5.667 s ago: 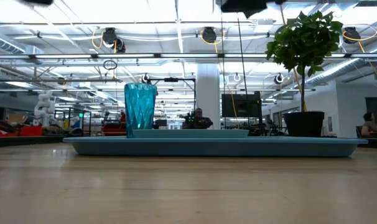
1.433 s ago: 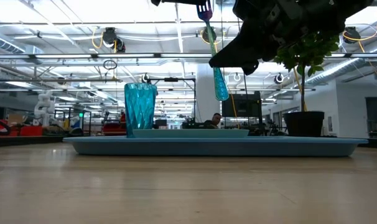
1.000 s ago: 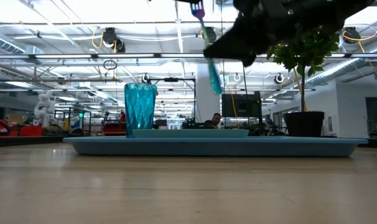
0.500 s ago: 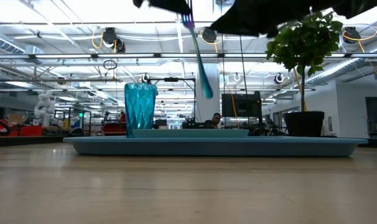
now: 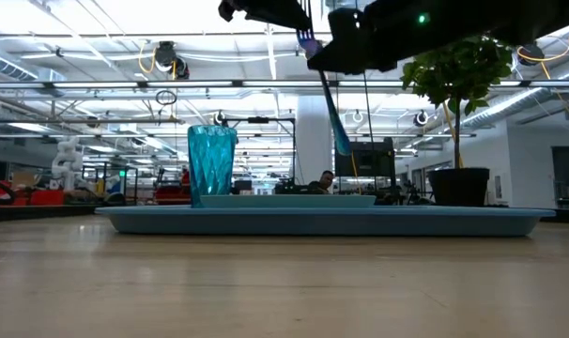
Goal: Pick and place plate/cup/fork/spoon on tray
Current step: Put the blue fork on the blue serving tray
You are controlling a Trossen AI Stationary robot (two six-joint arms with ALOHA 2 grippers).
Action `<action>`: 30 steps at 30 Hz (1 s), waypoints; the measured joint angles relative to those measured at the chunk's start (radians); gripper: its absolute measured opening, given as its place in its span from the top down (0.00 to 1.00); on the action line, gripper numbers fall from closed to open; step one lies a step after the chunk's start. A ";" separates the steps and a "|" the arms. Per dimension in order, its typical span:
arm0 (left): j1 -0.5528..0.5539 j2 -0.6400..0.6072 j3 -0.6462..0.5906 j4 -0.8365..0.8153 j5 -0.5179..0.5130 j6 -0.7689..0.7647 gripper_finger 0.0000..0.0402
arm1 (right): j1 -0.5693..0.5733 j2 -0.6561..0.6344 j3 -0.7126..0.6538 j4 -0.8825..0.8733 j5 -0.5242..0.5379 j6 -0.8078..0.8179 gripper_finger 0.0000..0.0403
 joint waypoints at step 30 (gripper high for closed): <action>0.017 0.000 0.000 -0.036 0.000 -0.081 0.99 | -0.016 0.014 -0.001 -0.002 0.085 -0.046 0.79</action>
